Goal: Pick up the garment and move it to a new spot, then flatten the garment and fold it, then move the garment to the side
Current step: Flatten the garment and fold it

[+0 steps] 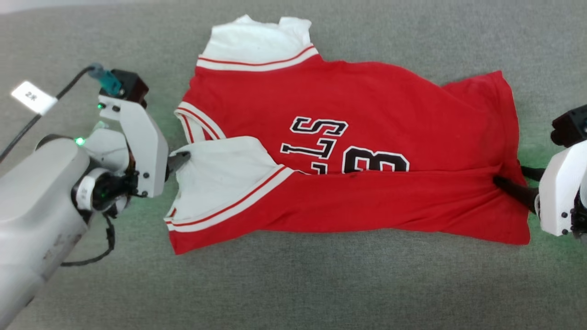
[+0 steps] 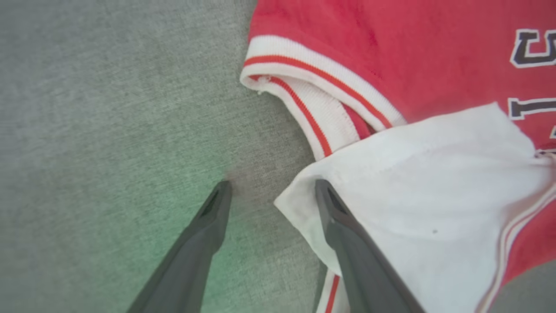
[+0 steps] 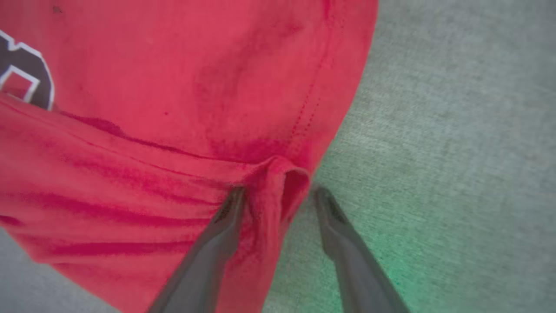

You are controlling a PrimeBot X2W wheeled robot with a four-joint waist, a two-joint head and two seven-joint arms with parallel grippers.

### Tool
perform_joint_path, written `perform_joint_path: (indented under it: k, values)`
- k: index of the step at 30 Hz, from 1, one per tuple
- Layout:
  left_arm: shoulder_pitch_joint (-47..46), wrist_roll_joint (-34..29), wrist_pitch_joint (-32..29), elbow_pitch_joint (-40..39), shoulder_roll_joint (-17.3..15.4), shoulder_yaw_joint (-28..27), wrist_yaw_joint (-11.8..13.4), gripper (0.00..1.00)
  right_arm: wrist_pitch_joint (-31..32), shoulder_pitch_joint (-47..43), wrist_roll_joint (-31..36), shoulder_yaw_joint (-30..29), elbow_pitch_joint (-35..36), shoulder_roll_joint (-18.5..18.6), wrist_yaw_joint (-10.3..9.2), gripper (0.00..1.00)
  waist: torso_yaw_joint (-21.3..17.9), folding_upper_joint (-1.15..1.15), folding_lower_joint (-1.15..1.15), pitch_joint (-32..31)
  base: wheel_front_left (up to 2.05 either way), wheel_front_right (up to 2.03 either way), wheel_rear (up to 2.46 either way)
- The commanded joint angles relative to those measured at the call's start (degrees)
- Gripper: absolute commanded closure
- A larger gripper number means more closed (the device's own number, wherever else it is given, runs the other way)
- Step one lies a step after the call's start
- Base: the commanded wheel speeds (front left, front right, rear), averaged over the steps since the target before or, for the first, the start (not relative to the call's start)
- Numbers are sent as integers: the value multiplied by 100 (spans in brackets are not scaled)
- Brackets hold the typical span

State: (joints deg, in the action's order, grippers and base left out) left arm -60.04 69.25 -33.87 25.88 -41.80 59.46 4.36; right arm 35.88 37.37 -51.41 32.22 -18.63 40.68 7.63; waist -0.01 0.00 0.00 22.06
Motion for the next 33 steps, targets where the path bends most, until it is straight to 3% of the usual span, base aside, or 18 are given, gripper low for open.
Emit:
perform_joint_path:
  k: [1,9,17,22,25,29,33]
  values:
    - [81,-17,51,-38,-55,-25,38,0,55,-164,40,104,-180,3,-25,0,69,0,0,-136,0,0,0]
    - [459,53,552,-832,-468,-239,311,0,-700,-281,328,-381,136,24,-18,0,127,0,0,-469,0,0,0]
    - [1348,290,725,-2473,-1195,-290,956,0,-2142,-907,1138,-1353,486,-258,-18,0,59,0,0,-728,0,0,0]
    - [1911,326,874,-3319,-1611,-208,1460,0,-3017,-1409,1938,-2289,899,-734,-18,0,-22,0,0,-764,0,0,0]
    - [2164,377,969,-3558,-1702,-163,1620,0,-3308,-1754,2410,-2791,1245,-1135,-17,0,-79,0,0,-777,0,0,0]
    - [2337,403,1008,-3555,-1698,-97,1711,0,-3406,-2198,2885,-3274,1774,-1661,-17,0,-161,0,0,-788,0,0,0]
    - [2401,382,1076,-3289,-1580,-37,1611,0,-3277,-2578,3122,-3565,2242,-2124,-17,0,-258,0,0,-743,0,0,0]
